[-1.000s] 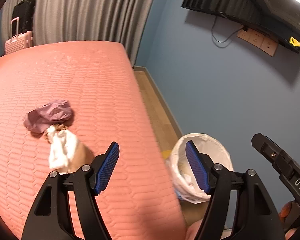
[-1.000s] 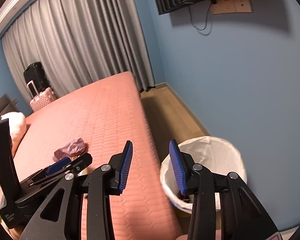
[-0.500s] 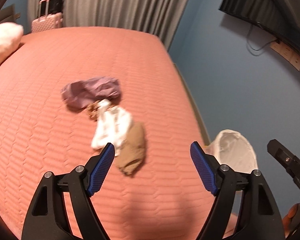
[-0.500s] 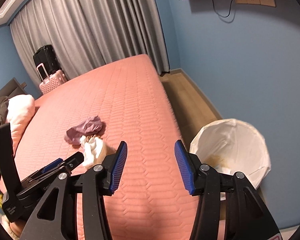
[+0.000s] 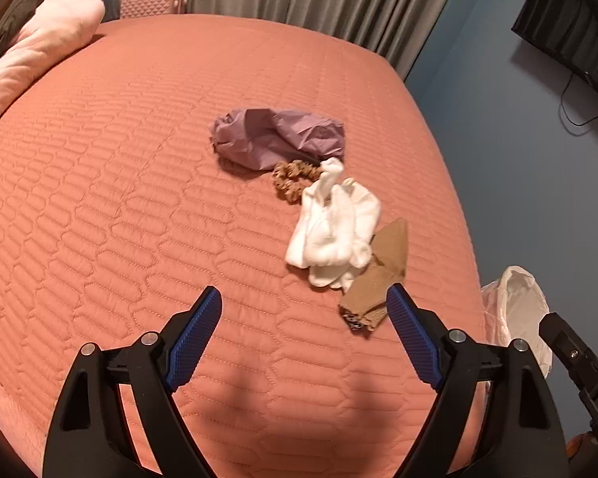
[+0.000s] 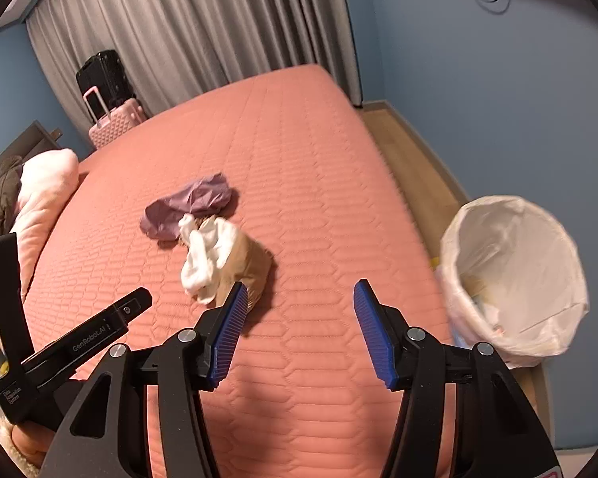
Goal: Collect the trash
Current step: 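Move both open tools back over the item pile on the bed, then grasp the tan stocking with the right tool while the left tool grasps the white socks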
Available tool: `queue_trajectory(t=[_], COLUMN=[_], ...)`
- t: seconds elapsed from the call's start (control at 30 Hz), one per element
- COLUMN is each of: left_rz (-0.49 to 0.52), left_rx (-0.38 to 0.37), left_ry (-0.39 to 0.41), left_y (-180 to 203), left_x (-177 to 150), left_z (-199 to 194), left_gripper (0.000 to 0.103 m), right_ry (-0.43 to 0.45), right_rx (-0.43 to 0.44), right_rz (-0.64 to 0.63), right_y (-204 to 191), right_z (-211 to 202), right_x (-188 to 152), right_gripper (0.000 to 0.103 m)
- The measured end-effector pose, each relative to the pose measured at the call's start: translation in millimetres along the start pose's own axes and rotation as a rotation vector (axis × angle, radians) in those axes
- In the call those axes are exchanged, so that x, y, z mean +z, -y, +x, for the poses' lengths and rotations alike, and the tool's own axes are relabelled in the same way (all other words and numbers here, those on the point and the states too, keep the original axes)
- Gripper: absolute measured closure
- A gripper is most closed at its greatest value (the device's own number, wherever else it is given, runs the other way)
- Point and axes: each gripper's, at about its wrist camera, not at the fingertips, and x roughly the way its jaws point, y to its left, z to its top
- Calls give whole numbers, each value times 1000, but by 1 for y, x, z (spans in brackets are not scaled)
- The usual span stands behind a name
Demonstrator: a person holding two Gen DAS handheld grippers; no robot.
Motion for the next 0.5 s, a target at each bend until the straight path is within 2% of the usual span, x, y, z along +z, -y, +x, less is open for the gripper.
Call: queue_trajectory(t=[0.2,0.5], left_rz=[-37,-35], left_rx=[13,10], left_ry=[-31,-54], left_y=[-12,-10], left_x=[2,20], left_z=[17,47], left_gripper=[21,21], right_ry=[-45,-110], right_rx=[18,42], right_rz=[-7,-14], right_y=[-15,-37], right_z=[31,87], right_x=[1,9], right_gripper=[48,48])
